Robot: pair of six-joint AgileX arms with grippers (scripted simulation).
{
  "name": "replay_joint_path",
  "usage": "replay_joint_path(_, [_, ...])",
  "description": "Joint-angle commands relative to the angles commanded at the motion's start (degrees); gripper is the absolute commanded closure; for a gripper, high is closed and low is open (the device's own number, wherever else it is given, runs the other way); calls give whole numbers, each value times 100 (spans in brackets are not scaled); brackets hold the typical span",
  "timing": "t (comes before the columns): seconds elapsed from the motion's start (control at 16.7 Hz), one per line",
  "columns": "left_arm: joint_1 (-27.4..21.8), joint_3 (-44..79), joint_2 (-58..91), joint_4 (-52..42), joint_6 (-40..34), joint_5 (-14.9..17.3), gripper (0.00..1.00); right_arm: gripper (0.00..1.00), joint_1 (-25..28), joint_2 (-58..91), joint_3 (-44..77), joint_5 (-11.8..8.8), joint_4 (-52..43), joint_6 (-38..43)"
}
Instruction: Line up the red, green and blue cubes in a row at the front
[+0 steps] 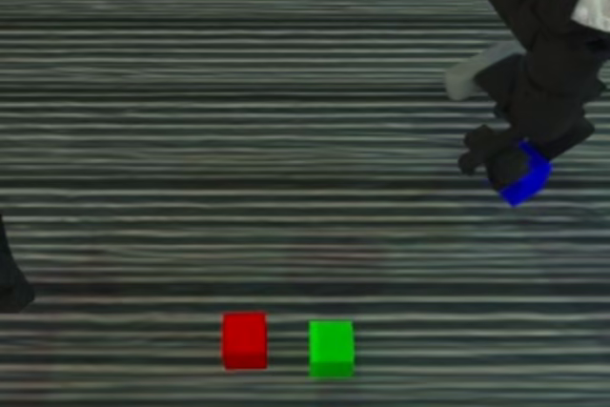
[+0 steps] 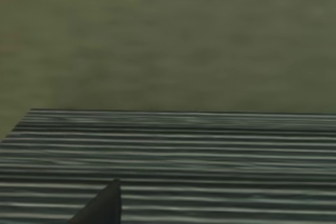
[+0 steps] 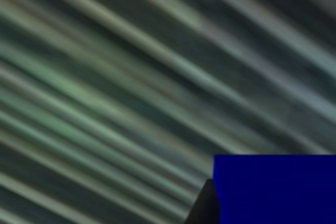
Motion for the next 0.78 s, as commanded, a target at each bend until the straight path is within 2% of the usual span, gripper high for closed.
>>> replay_joint_path(0.3, [0, 0, 0, 0, 0, 0, 0, 100, 692, -396, -429, 38, 2, 1422])
replay_joint_path(0.78, [0, 0, 0, 0, 0, 0, 0, 100, 2146, -1362, -1548, 114, 24, 4944])
